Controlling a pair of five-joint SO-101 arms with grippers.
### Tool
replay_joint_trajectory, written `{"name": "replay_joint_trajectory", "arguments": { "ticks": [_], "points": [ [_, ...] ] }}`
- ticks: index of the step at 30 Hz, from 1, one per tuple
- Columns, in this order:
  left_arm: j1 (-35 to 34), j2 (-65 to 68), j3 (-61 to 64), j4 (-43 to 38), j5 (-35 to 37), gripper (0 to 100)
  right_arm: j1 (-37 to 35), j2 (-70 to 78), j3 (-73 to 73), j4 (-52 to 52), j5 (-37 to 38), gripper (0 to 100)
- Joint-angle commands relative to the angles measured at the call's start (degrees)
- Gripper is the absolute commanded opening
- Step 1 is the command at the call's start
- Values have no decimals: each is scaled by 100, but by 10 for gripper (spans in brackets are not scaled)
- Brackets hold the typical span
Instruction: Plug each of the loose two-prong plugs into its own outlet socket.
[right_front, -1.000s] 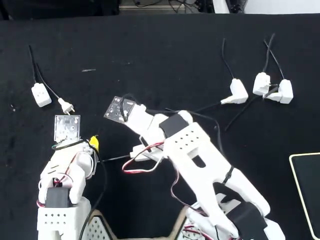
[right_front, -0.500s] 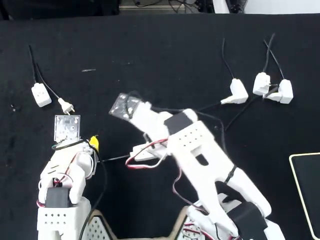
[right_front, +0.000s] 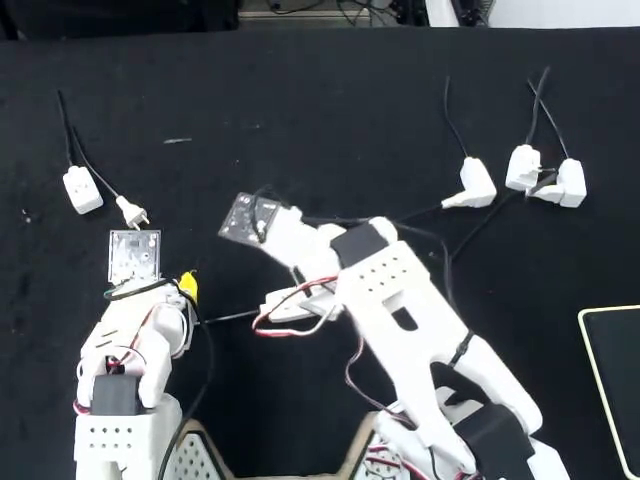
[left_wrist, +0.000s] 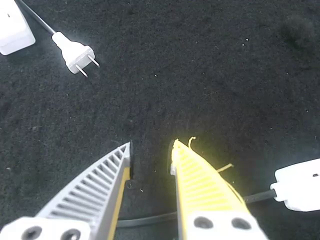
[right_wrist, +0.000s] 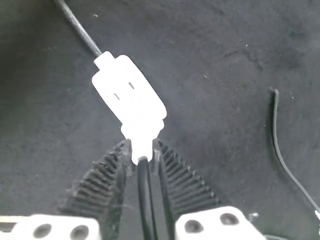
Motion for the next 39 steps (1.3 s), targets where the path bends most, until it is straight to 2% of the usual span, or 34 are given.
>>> {"name": "replay_joint_trajectory", "arguments": {
  "ticks": [1,15,26,39],
  "points": [
    [-4,-44,-180,-70,0,145,-132,-4,-198,53,62,11],
    [13,-44,-180,-70,0,145,-105,40,-338,70,105,11],
    [4,-44,-180,-62,0,145,-123,1314,-1358,756,281,11],
    [13,-44,-180,-70,0,145,-132,1534,-1297,536,273,11]
  ]
}}
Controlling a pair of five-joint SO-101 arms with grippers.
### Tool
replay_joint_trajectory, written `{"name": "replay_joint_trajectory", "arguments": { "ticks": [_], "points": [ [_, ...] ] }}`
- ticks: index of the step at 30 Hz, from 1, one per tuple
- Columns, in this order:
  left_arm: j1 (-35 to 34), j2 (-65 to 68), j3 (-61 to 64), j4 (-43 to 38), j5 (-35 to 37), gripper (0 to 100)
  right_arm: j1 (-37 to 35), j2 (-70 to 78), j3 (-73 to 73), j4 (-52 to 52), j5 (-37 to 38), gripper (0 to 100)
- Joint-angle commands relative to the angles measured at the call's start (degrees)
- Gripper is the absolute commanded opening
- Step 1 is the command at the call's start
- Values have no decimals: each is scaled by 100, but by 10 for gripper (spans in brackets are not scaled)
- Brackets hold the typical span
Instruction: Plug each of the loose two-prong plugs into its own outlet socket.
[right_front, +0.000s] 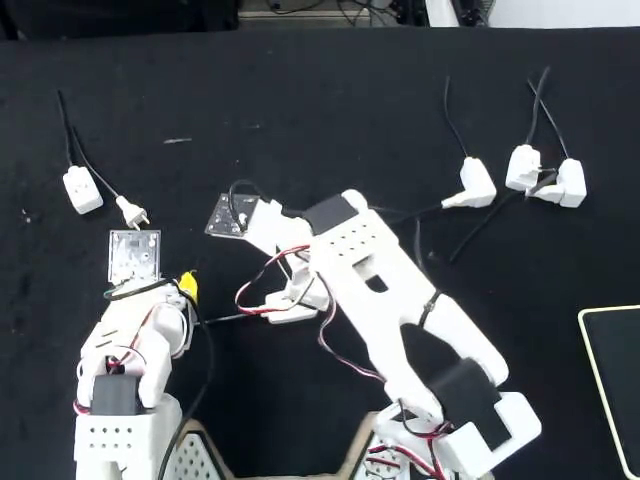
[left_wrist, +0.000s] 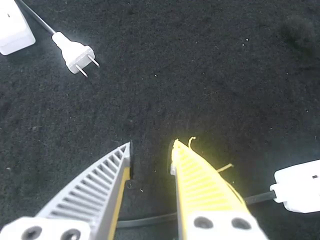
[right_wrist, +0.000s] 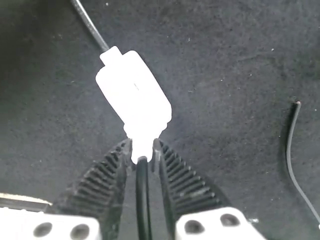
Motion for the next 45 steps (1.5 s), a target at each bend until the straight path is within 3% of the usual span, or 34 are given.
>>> {"name": "replay_joint_trajectory", "arguments": {
  "ticks": [1,6,12,28,36,40,45],
  "points": [
    [13,-44,-180,-70,0,145,-88,31,-127,-79,35,11],
    [4,-44,-180,-70,0,145,-79,31,-40,-114,35,11],
    [4,-44,-180,-62,0,145,-88,-22,655,-844,35,11],
    [4,-44,-180,-70,0,145,-97,-22,664,-695,26,20],
    [-13,-44,-180,-79,0,145,-448,-303,462,-519,70,302],
    [-180,-44,-242,-88,0,145,-756,-919,374,-448,79,322],
    [-1007,-44,-514,-88,62,145,-949,-1270,382,-290,369,345]
  ]
}}
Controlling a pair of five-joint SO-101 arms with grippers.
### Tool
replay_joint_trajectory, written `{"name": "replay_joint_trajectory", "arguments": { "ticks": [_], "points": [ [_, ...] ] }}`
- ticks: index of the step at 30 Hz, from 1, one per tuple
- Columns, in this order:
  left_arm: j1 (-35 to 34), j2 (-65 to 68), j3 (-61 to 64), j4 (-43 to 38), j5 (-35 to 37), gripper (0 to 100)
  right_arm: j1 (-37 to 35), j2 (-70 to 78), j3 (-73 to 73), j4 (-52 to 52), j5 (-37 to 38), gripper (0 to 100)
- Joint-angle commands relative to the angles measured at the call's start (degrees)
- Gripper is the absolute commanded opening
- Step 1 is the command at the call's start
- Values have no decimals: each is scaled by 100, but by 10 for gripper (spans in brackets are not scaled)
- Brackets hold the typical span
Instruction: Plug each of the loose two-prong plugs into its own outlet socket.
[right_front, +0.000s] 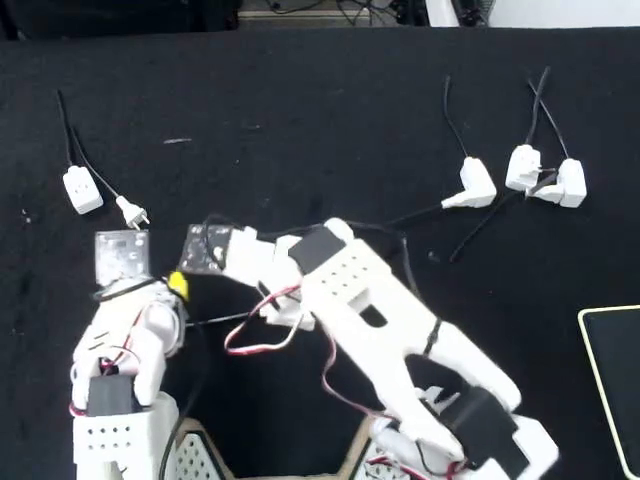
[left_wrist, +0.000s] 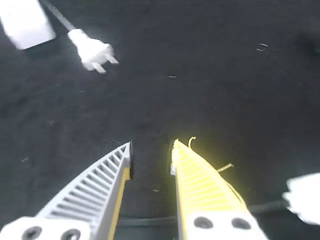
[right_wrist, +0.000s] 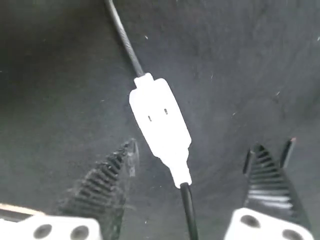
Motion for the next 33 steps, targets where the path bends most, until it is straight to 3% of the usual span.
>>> {"name": "replay_joint_trajectory", "arguments": {
  "ticks": [1,9,23,26,29,33],
  "points": [
    [-690,-44,-567,-88,88,145,-88,-312,-242,114,264,354],
    [-2422,-44,-875,-185,1653,145,26,637,-295,53,949,411],
    [-2519,-44,-848,-229,1767,145,35,2756,-1244,-264,1916,408],
    [-2519,-44,-840,-229,1767,145,44,2985,-1253,-264,2101,307],
    [-2519,-44,-840,-229,1767,145,105,3020,-1253,-281,2084,30],
    [-2510,-44,-840,-229,1767,145,563,2826,-1437,-264,1451,8]
  ]
}}
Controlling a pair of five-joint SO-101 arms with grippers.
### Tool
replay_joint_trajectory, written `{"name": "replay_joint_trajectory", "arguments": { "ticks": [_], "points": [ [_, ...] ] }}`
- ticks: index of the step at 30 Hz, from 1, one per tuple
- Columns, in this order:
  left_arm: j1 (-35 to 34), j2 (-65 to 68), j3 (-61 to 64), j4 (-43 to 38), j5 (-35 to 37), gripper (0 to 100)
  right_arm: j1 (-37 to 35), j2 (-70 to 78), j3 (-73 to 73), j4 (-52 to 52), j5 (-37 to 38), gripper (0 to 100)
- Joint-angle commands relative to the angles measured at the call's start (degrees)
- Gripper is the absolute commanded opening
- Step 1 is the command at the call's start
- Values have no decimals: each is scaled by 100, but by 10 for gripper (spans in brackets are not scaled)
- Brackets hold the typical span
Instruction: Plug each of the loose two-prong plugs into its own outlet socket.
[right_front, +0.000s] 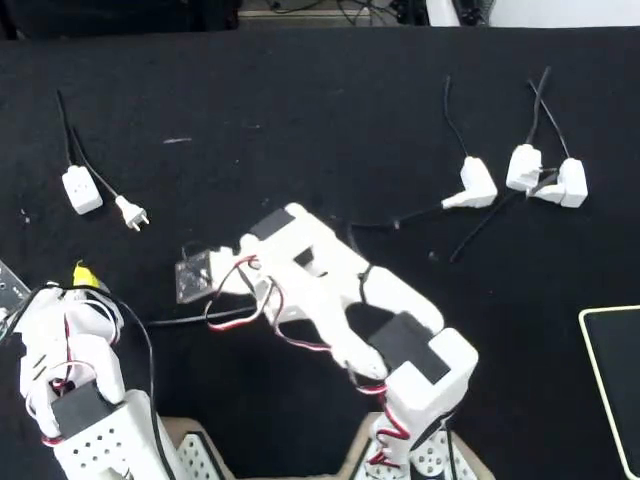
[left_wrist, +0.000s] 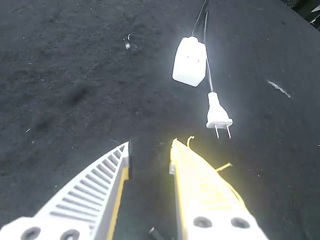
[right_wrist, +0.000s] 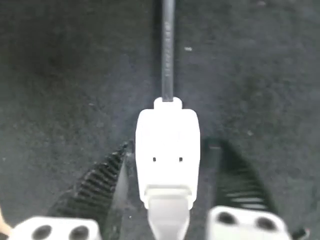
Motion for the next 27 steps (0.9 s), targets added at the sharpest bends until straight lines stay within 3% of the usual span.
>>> {"name": "replay_joint_trajectory", "arguments": {
  "ticks": [1,4,10,13,20,27],
  "points": [
    [-13,-44,-312,-114,26,145,571,-338,-268,9,-466,15],
    [66,-44,-295,-114,26,145,1090,-1051,-365,176,-862,11],
    [198,-44,-277,-114,18,145,2295,-2756,-831,782,-2593,11],
    [189,-44,-277,-114,18,145,2936,-3116,-1253,1108,-3086,11],
    [189,-44,-268,-114,18,145,3956,-2853,-2176,1152,-3314,11],
    [189,-44,-180,-193,18,145,4220,-1130,-3011,580,-3851,11]
  ]
}}
